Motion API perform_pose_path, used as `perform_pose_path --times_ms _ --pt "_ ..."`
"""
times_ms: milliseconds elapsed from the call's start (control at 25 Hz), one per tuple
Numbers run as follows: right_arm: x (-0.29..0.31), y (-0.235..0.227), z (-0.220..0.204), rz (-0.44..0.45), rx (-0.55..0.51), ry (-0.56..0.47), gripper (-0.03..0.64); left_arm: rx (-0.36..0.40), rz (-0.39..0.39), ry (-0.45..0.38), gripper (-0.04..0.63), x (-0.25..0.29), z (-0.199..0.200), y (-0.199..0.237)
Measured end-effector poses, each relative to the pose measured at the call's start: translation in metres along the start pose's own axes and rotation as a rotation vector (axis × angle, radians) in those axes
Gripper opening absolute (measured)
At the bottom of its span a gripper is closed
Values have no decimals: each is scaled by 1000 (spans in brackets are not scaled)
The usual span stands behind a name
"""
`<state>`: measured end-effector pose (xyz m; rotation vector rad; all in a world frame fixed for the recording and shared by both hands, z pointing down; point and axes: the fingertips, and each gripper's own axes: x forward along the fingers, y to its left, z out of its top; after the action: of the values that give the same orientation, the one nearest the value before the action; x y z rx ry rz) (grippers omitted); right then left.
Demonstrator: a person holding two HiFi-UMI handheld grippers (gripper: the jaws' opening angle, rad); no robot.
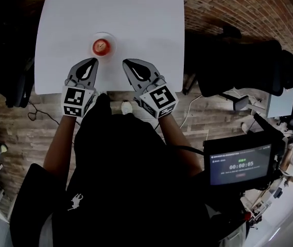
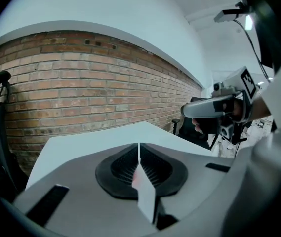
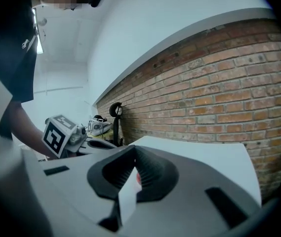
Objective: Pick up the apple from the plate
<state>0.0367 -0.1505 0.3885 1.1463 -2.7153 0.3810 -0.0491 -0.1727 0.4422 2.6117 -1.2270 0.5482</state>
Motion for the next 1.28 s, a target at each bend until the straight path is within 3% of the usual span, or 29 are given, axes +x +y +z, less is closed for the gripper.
perform_pose_path --times_ms 200,400,960,1280 --pt "14 -11 -6 -41 23 32 5 35 -88 0 8 30 11 3" --pt "28 -12 -10 -66 24 47 5 47 -124 14 8 42 5 11" --pt "68 -14 -62 -65 62 143 5 21 -122 82 8 49 -36 31" --pt "96 -26 -93 -98 21 207 5 -7 -102 107 8 45 -57 48"
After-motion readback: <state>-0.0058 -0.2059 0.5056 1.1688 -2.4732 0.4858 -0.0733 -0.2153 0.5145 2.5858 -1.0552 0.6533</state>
